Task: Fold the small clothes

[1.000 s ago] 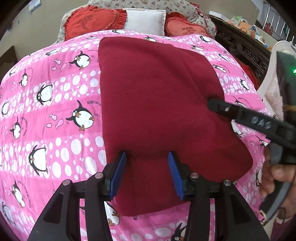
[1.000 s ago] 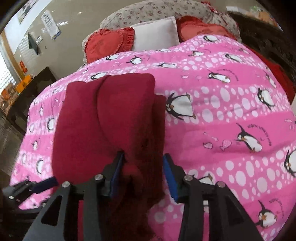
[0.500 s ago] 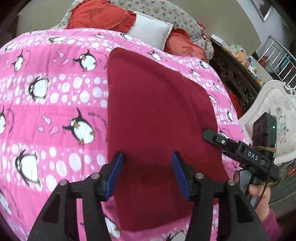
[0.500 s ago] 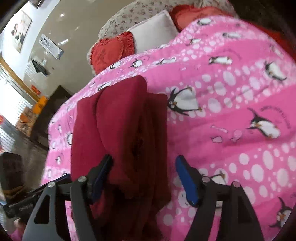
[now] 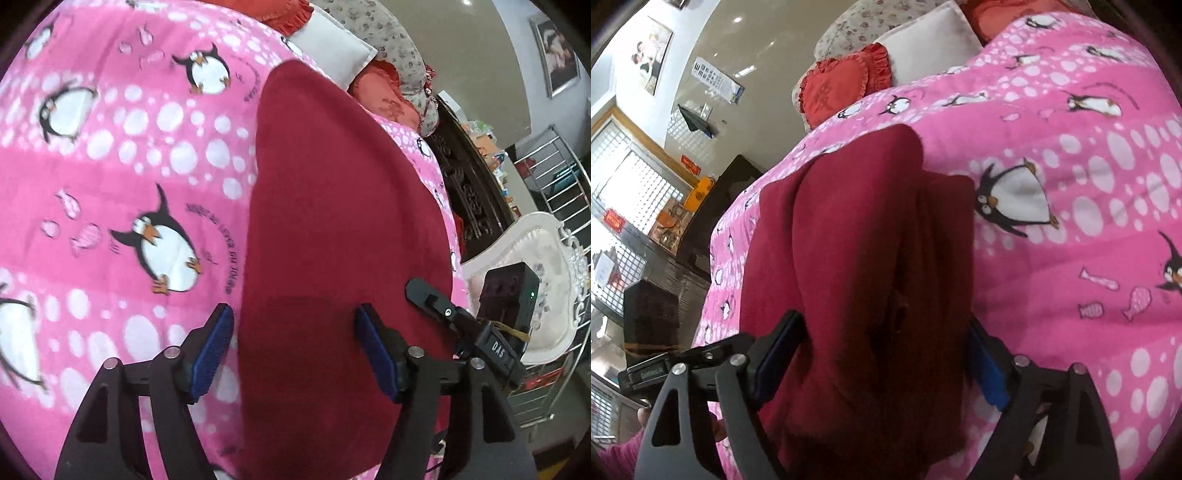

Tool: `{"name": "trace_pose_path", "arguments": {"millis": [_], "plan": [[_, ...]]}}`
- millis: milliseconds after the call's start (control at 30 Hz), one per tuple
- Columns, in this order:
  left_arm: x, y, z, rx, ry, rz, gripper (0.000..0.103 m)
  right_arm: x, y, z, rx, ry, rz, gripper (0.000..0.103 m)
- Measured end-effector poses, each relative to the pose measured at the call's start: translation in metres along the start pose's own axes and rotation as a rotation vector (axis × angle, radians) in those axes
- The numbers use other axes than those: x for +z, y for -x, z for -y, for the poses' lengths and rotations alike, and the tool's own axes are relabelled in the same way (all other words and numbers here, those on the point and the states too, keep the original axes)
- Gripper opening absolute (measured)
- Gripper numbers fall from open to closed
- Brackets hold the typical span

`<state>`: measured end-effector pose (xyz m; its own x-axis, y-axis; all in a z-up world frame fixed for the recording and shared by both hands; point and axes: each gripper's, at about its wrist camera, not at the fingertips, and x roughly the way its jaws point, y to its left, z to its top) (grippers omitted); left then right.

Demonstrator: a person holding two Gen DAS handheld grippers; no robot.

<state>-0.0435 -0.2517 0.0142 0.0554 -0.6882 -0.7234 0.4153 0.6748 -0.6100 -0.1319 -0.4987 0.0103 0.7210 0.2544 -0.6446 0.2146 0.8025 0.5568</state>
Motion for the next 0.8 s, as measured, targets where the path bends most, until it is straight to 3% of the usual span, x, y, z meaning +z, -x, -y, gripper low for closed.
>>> {"name": "trace_pose_path", "arguments": {"millis": [67,100,133,200,267,467,633,733,800], "plan": [[-0.001,-0.002,0.004,-0.005,-0.01,-0.003,0.049,-0.001,0.002,-0.002,-0.005,0.009,0.001,0.084],[-0.002,-0.002,0.006,0.0,-0.011,-0.002,0.045,-0.001,0.003,-0.003,-0.003,0.011,0.003,0.07],[-0.002,-0.001,0.008,0.004,-0.012,0.001,0.043,-0.001,0.006,-0.005,0.014,0.017,0.0,0.062],[-0.002,0.006,0.013,-0.009,-0.033,0.008,0.028,0.0,0.012,-0.014,0.012,0.037,0.007,0.05],[-0.002,0.023,0.019,-0.03,-0.056,0.016,0.024,0.001,0.019,-0.029,0.003,0.063,0.01,0.049],[-0.015,0.087,0.021,-0.028,-0.064,0.018,0.024,-0.007,0.047,-0.075,0.097,0.066,-0.028,0.049],[-0.047,0.125,-0.007,0.056,-0.024,-0.012,0.024,-0.039,0.042,-0.104,0.158,0.045,-0.125,0.053],[-0.066,0.112,-0.031,0.165,0.003,-0.062,0.026,-0.061,0.015,-0.108,0.094,0.05,-0.199,0.058],[-0.075,0.106,-0.045,0.19,0.03,-0.075,0.032,-0.073,-0.002,-0.107,-0.029,0.081,-0.259,0.063]]}}
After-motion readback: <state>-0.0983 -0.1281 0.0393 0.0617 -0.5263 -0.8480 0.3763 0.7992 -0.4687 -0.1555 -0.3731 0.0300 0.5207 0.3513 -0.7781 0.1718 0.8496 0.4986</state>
